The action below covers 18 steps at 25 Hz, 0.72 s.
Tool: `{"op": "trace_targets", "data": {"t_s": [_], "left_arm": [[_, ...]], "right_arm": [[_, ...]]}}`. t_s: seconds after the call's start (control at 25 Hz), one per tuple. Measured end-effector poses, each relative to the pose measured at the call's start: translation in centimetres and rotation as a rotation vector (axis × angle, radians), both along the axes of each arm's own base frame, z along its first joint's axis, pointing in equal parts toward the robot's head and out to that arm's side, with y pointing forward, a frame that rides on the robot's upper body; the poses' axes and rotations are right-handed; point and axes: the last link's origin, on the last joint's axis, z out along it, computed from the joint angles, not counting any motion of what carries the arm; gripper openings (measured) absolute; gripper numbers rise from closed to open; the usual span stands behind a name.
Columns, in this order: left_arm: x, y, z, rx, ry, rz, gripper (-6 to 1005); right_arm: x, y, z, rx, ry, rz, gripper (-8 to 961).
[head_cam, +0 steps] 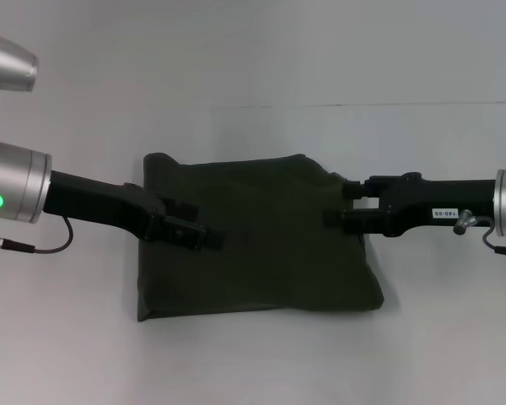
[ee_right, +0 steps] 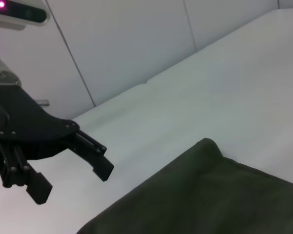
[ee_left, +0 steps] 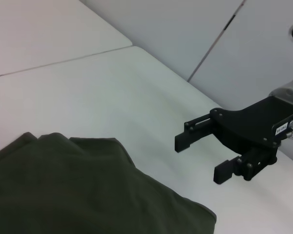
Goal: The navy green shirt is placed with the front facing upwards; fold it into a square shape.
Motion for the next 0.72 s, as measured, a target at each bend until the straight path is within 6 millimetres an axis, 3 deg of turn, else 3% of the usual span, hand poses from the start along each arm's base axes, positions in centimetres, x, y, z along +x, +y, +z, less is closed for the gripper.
{"op": "trace_targets", "data": {"t_s": [0.72], "left_arm": [[-0.08,0.22,0.24,0.022,0.006,0.001,947]], "right_arm": [[-0.34,-0.64,-0.55,-0.049,0.007,0.020,764]]}}
